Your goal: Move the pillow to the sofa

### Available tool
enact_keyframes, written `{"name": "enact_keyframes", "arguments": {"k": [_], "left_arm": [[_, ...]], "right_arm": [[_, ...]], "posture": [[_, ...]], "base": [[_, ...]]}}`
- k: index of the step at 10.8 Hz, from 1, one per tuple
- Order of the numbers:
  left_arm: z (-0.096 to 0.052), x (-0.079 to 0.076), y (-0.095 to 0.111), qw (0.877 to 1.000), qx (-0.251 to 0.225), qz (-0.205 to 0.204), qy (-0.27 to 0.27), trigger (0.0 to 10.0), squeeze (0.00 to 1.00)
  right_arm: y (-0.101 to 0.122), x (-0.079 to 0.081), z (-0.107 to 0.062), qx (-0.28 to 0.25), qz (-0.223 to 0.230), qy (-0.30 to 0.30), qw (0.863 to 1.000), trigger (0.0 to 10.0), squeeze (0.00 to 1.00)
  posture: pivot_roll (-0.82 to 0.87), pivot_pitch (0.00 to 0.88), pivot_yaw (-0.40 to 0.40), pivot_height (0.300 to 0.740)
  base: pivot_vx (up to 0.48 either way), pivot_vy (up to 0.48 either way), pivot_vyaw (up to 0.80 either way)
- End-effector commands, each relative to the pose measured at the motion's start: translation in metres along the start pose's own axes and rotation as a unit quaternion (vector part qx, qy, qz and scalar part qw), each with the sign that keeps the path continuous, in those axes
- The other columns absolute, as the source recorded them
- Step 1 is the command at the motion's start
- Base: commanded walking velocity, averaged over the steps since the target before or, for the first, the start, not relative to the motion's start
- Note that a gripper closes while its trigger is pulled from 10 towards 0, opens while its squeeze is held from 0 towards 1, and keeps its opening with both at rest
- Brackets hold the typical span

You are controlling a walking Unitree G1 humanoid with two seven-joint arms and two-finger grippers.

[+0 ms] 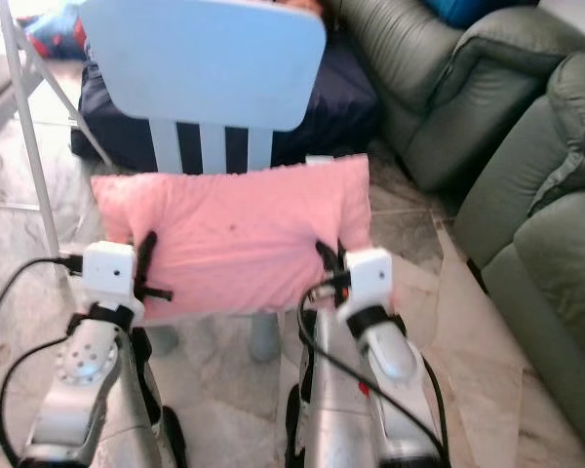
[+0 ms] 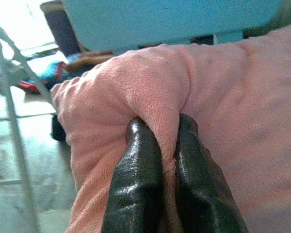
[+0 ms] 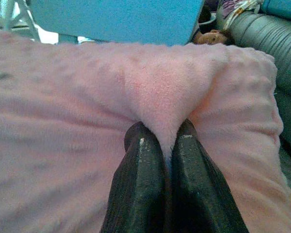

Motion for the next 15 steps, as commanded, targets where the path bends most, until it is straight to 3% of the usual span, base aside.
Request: {"name": "enact_keyframes", "arguments": {"k": [1, 4, 6, 15], "left_arm": [[-0.004, 0.007, 0.006, 1.000, 0.005, 0.003, 0.018, 10.0, 0.00], [-0.003, -0.002, 0.001, 0.999, 0.039, -0.001, 0.026, 10.0, 0.00], [-0.001, -0.004, -0.002, 0.998, 0.059, -0.007, 0.019, 10.0, 0.00], [0.006, -0.015, 0.000, 0.998, 0.065, -0.017, -0.021, 10.0, 0.00]], "right_arm": [[0.006, -0.005, -0.007, -0.002, 0.003, -0.012, 1.000, 10.0, 0.00], [0.015, -0.001, -0.002, -0.006, 0.004, -0.017, 1.000, 10.0, 0.00], [0.018, -0.004, 0.002, -0.003, 0.006, -0.024, 1.000, 10.0, 0.00], [0.021, -0.005, 0.014, -0.003, 0.015, -0.023, 1.000, 10.0, 0.00]], "posture": [[0.00, 0.052, -0.069, 0.460], [-0.01, 0.055, -0.078, 0.460], [-0.02, 0.061, -0.074, 0.489], [-0.02, 0.059, -0.071, 0.644]], "base": [[0.000, 0.000, 0.00], [0.000, 0.000, 0.00], [0.000, 0.000, 0.00], [0.000, 0.000, 0.00]]}}
Point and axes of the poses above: a point about 5 cm out from each wrist's last joint towards the gripper, its own z axis pointing out of the wrist towards the gripper, its own y axis along the axis of the wrist's last joint, x = y × z, the point moved 2 cm from there along z, pointing out of the wrist towards the gripper, and after that the axes turned 12 degrees about z, right-handed, at the moved point
